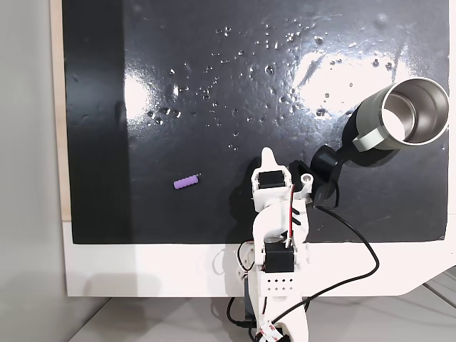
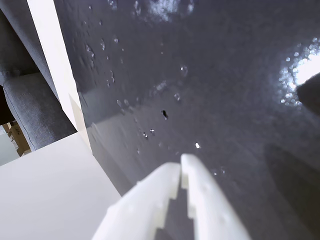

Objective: Grasp a pengrip and put it in the cup.

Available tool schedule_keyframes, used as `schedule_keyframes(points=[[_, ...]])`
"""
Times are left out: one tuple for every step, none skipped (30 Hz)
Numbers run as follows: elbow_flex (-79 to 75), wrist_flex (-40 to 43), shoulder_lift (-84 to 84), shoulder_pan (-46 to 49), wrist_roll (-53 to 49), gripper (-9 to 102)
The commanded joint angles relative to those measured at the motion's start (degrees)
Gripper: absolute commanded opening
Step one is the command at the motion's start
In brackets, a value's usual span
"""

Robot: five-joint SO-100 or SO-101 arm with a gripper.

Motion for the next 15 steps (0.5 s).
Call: schedule_keyframes(points=[[-0.2,-2.0,0.5,-1.5,-1.1,0],[-0.2,-2.0,0.5,-1.5,-1.1,0],[-0.2,-2.0,0.5,-1.6,-1.2,0],[-0.2,-2.0,0.5,-1.6,-1.2,0],[-0.2,-2.0,0.5,-1.7,-1.2,0],[-0.2,-2.0,0.5,-1.7,-1.3,0],[-0.2,-2.0,0.5,-1.7,-1.3,0],[-0.2,-2.0,0.5,-1.7,-1.4,0],[-0.2,-2.0,0.5,-1.8,-1.4,0],[-0.2,-2.0,0.5,-1.8,-1.5,0],[-0.2,-2.0,0.5,-2.1,-1.7,0],[-0.2,-2.0,0.5,-2.5,-2.0,0],[-0.2,-1.9,0.5,-3.1,-2.2,0],[-0.4,-1.4,0.5,-3.6,-2.5,0],[-1.1,-0.1,0.5,-4.1,-2.6,0]])
